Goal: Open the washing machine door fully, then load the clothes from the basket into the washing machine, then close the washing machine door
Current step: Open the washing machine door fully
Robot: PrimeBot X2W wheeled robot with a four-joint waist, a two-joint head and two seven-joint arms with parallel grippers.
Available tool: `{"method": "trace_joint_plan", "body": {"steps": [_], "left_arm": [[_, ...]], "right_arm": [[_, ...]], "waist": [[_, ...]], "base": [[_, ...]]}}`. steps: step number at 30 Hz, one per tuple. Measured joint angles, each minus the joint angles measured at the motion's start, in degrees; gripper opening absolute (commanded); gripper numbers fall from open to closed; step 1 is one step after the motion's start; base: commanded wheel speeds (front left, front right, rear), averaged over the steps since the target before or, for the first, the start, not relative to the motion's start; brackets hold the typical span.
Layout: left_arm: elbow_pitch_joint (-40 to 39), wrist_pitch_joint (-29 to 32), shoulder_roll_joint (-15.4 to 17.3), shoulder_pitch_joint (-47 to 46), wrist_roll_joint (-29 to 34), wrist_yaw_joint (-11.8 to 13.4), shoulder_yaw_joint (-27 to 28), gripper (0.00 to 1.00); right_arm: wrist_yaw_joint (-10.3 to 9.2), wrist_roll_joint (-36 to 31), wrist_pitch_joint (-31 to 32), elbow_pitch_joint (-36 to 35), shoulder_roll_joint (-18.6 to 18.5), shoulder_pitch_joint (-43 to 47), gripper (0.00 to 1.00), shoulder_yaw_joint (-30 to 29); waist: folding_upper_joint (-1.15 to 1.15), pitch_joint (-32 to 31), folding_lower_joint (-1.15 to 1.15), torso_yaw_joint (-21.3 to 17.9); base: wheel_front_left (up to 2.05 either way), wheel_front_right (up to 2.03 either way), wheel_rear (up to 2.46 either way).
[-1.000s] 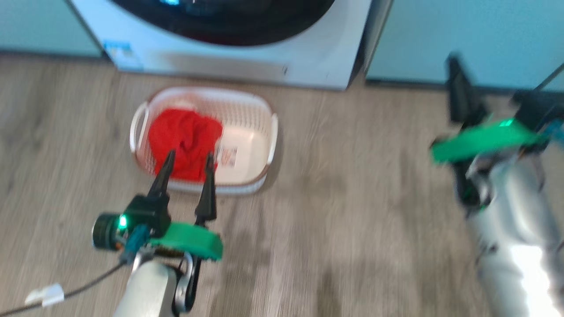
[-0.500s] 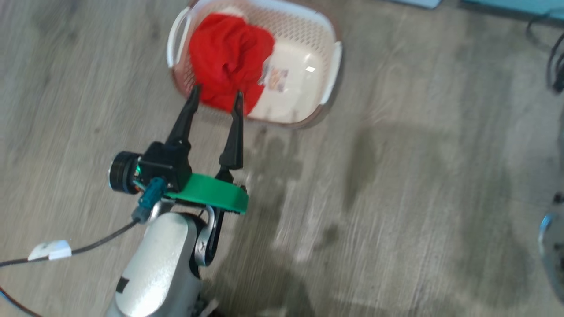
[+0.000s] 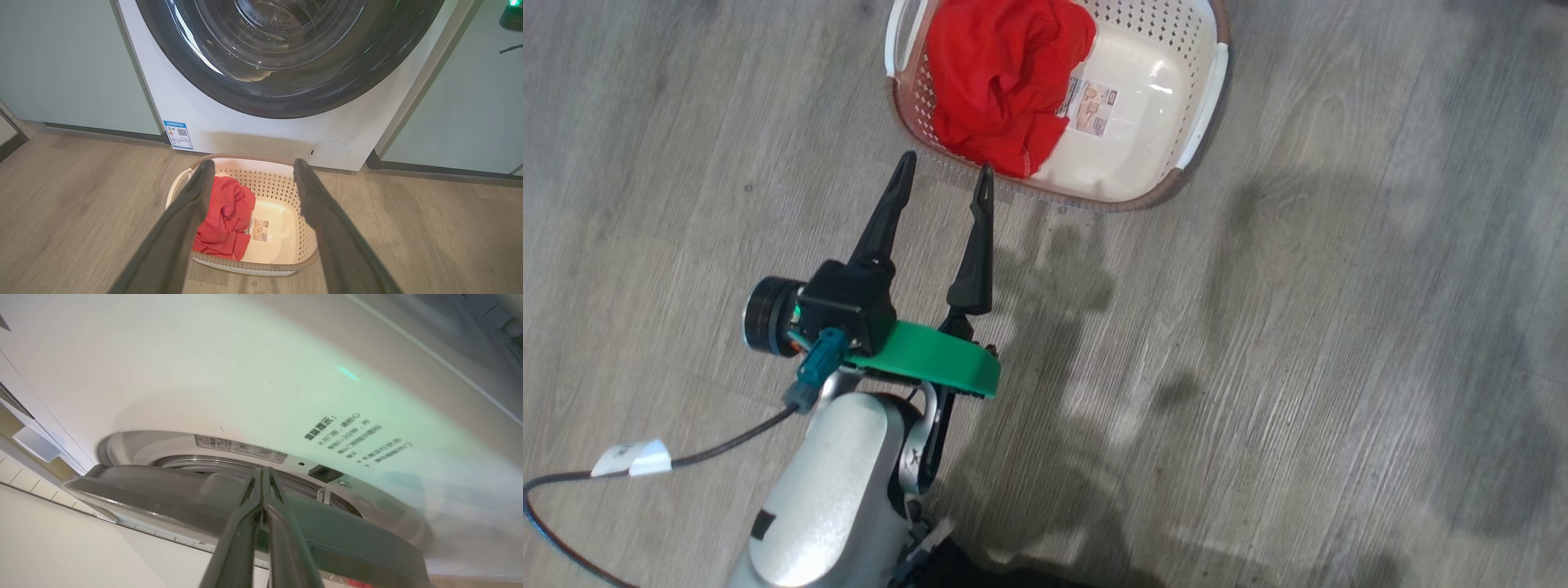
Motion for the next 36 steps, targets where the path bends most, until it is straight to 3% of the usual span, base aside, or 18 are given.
{"method": "trace_joint_plan", "body": {"steps": [8,16,28,36], "left_arm": [[-0.3,0.0,0.0,-1.2,-0.1,0.6,-0.7,1.0],[-1.9,0.0,-0.1,-1.3,-0.6,1.0,-1.4,1.0],[-2.0,0.0,-0.1,-1.2,-1.1,1.3,-2.4,1.0],[-1.8,0.0,-0.1,-1.0,-1.4,1.2,-2.2,1.0]], "right_arm": [[0.0,-0.3,5.9,7.2,-0.9,-5.9,0.0,0.0],[-0.04,-3.1,10.0,9.1,-3.3,-9.1,0.0,3.2],[-0.04,2.7,20.4,9.9,-3.8,-8.5,0.0,2.6],[-0.04,4.3,23.1,9.0,-3.4,-4.1,0.0,2.7]], "waist": [[0.0,1.0,0.0,0.8],[0.0,1.7,0.0,1.8],[0.01,0.1,0.0,2.6],[0.01,-1.9,0.0,2.5]], "base": [[0.0,0.0,0.0],[0.0,0.0,0.0],[0.0,0.0,0.0],[0.0,0.0,0.0]]}}
